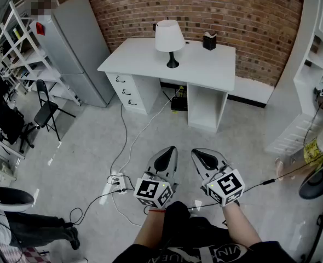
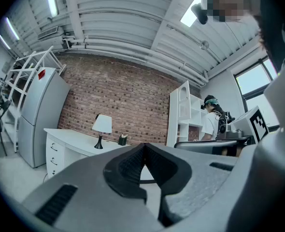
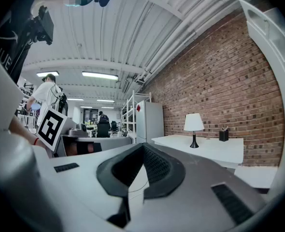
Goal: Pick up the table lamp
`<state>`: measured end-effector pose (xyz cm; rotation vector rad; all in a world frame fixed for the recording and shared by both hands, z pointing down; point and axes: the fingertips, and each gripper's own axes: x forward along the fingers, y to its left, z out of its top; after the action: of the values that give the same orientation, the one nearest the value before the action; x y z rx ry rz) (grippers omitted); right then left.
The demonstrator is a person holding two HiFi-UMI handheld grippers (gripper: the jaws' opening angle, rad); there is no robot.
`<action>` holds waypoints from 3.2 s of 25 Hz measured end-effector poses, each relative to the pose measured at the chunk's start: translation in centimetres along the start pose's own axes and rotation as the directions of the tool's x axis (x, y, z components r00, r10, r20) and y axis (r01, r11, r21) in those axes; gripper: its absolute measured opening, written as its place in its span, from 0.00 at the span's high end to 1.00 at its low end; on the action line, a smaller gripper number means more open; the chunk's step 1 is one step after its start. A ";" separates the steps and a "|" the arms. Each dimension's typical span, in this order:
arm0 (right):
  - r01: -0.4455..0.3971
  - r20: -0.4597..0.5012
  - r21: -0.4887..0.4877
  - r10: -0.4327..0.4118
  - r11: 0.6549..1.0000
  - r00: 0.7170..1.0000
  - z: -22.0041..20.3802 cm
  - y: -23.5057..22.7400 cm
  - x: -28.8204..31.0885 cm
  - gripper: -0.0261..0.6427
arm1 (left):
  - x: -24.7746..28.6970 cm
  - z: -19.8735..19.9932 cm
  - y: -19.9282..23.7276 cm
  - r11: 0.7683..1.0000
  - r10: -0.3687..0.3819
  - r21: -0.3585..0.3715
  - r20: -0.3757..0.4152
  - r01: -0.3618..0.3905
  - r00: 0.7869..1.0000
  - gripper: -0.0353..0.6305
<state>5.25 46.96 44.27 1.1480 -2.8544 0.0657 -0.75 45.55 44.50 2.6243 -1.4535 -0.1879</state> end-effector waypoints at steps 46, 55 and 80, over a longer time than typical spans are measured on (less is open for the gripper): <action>0.054 -0.089 0.136 -0.042 0.989 0.995 -3.4 -16.7 27.2 0.96 | 22.0 -1.2 22.1 0.998 -0.066 -0.025 -0.101 0.064 0.993 0.94; 0.046 -0.105 0.116 -0.034 0.992 0.994 -3.3 -17.6 31.0 0.96 | 23.2 -0.9 25.9 0.997 -0.056 -0.053 -0.087 0.052 0.995 0.94; 0.047 -0.119 0.137 -0.031 0.989 0.992 -3.3 -28.9 39.8 0.96 | 36.3 -0.6 31.4 0.995 -0.076 -0.069 -0.093 0.070 0.993 0.94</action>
<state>-3.27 -1.12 51.04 1.1818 -2.7610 0.3241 -7.66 -1.74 49.11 2.5980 -1.2999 -0.1140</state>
